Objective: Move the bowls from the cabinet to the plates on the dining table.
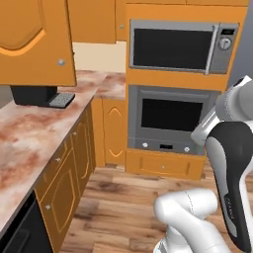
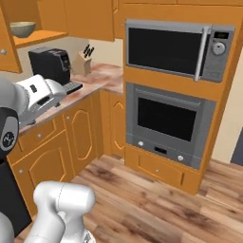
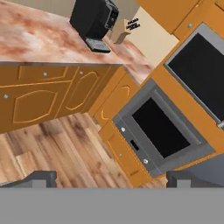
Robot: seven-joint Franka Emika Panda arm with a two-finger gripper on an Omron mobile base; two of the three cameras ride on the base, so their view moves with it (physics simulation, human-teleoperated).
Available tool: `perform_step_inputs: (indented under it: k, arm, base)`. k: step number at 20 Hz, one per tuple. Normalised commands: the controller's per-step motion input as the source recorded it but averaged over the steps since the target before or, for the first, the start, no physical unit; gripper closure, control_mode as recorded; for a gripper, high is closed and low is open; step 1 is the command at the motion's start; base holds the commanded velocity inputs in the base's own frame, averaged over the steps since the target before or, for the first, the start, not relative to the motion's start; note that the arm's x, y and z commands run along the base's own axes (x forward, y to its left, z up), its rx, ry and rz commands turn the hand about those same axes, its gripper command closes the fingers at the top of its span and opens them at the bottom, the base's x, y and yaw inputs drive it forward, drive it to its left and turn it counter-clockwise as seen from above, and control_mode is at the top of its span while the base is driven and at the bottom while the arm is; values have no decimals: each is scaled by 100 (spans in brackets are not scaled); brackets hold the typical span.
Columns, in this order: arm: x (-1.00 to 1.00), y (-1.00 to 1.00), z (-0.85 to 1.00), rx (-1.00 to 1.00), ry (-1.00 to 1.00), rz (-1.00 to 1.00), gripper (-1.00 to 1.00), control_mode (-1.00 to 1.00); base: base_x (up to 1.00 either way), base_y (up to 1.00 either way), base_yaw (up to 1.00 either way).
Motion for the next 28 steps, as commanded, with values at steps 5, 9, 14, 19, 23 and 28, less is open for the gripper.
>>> perform_step_inputs:
  k: [5, 9, 14, 19, 23, 28]
  arm:
    - [0, 0, 0, 0, 0, 0, -100, 100]
    - [0, 0, 0, 0, 0, 0, -100, 100]
    - [0, 0, 0, 0, 0, 0, -100, 100]
    - [0, 0, 0, 0, 0, 0, -100, 100]
    - [0, 0, 0, 0, 0, 0, -100, 100]
    - [0, 0, 0, 0, 0, 0, -100, 100]
  base:
    - [55, -3, 30]
    - [53, -13, 31]
    - [51, -23, 32]
    - [49, -27, 33]
    - [48, -31, 34]
    - [51, -21, 36]
